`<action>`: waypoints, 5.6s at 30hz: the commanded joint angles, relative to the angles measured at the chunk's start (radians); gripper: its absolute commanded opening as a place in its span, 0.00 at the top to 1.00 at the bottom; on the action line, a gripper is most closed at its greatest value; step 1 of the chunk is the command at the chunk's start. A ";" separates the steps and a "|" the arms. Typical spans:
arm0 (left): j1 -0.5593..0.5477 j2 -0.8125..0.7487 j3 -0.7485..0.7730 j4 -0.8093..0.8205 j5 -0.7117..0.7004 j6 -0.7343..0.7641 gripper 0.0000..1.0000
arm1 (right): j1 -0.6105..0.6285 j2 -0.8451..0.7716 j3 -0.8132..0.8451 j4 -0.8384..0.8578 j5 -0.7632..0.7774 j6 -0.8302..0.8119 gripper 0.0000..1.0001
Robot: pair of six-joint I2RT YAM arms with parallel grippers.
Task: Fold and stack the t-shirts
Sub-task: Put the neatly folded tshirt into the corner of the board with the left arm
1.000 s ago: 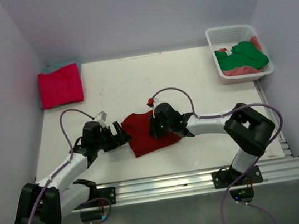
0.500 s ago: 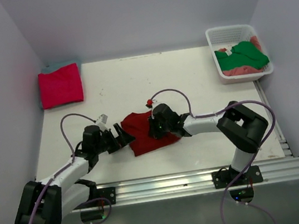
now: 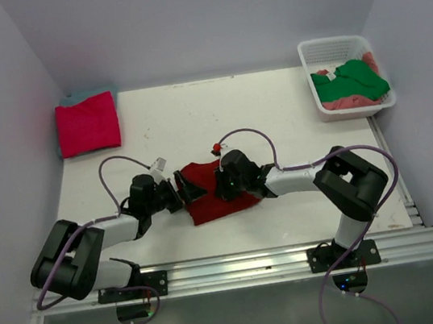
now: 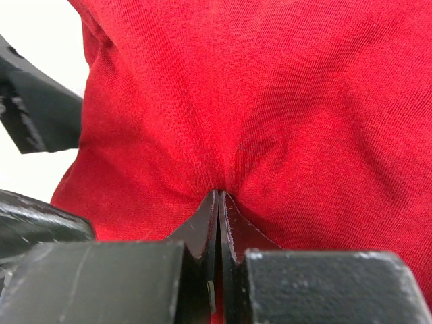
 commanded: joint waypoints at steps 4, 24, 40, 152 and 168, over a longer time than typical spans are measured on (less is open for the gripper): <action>-0.061 0.187 0.010 -0.029 -0.081 -0.028 0.04 | 0.002 0.000 -0.013 0.023 0.035 0.002 1.00; -0.088 0.204 0.002 0.252 -0.026 -0.054 1.00 | 0.002 -0.035 -0.019 0.015 0.006 -0.018 1.00; -0.017 -0.298 0.295 -0.132 -0.368 0.127 1.00 | 0.002 -0.477 0.062 -0.290 0.153 -0.155 0.77; 0.567 -0.308 0.278 0.314 -0.146 -0.320 0.00 | -0.001 -0.520 -0.093 -0.323 0.205 -0.095 0.67; 0.148 -0.505 0.339 -0.035 0.188 0.248 0.00 | 0.000 -0.583 0.146 -0.522 0.390 -0.219 0.01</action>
